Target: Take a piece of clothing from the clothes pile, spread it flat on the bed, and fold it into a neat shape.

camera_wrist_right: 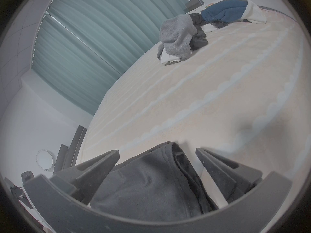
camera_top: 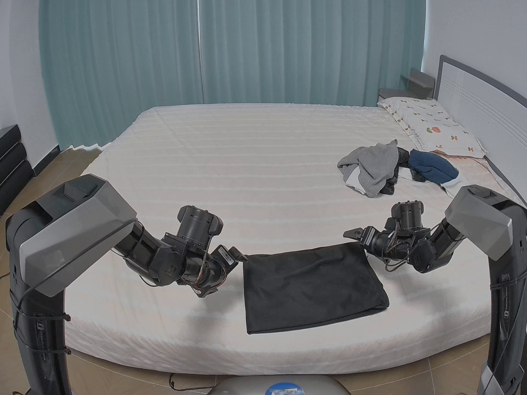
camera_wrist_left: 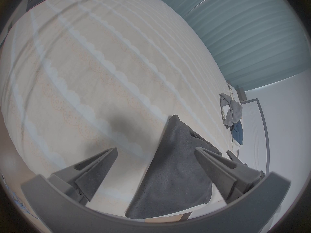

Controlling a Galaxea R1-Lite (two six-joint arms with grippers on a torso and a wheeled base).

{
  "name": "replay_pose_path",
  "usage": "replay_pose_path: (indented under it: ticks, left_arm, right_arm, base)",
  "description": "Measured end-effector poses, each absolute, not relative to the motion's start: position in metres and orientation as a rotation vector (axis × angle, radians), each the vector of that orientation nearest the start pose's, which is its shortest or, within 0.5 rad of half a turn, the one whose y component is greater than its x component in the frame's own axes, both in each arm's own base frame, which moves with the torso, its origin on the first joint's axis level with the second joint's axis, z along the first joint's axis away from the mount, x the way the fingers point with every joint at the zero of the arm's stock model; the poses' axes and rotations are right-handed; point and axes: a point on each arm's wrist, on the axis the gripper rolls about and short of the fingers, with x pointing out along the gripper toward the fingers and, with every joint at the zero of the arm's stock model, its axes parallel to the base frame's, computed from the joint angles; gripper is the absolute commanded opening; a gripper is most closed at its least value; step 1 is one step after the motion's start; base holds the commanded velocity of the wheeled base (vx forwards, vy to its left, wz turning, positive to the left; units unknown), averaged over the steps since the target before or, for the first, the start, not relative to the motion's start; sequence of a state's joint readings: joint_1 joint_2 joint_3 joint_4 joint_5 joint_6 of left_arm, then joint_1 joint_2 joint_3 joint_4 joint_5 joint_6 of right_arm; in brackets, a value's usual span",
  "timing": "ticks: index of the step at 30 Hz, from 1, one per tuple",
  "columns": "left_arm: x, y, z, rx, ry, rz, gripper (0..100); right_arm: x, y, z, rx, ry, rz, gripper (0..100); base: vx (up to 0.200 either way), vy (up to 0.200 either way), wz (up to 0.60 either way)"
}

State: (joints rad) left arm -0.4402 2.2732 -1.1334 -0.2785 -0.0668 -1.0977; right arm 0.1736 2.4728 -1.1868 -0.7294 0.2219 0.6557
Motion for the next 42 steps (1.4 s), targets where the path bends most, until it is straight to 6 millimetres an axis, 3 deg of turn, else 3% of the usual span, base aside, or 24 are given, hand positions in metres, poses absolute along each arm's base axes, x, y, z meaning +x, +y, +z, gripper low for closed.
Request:
replay_pose_path:
  ticks: [6, 7, 42]
  left_arm:
    - [0.363, -0.173, 0.024, -0.846, 1.008, 0.043, 100]
    - [0.363, -0.173, 0.024, -0.846, 1.009, 0.043, 100]
    - [0.363, -0.173, 0.024, -0.843, 1.009, 0.04, 100]
  right_arm:
    - [0.446, 0.083, -0.016, 0.652, 0.644, 0.192, 100]
    - [0.448, 0.083, -0.016, 0.653, 0.639, 0.193, 0]
    - [0.46, 0.073, -0.025, 0.664, 0.649, 0.161, 0]
  base:
    - [0.0, 0.0, 0.0]
    - [0.0, 0.0, 0.0]
    - [0.0, 0.0, 0.0]
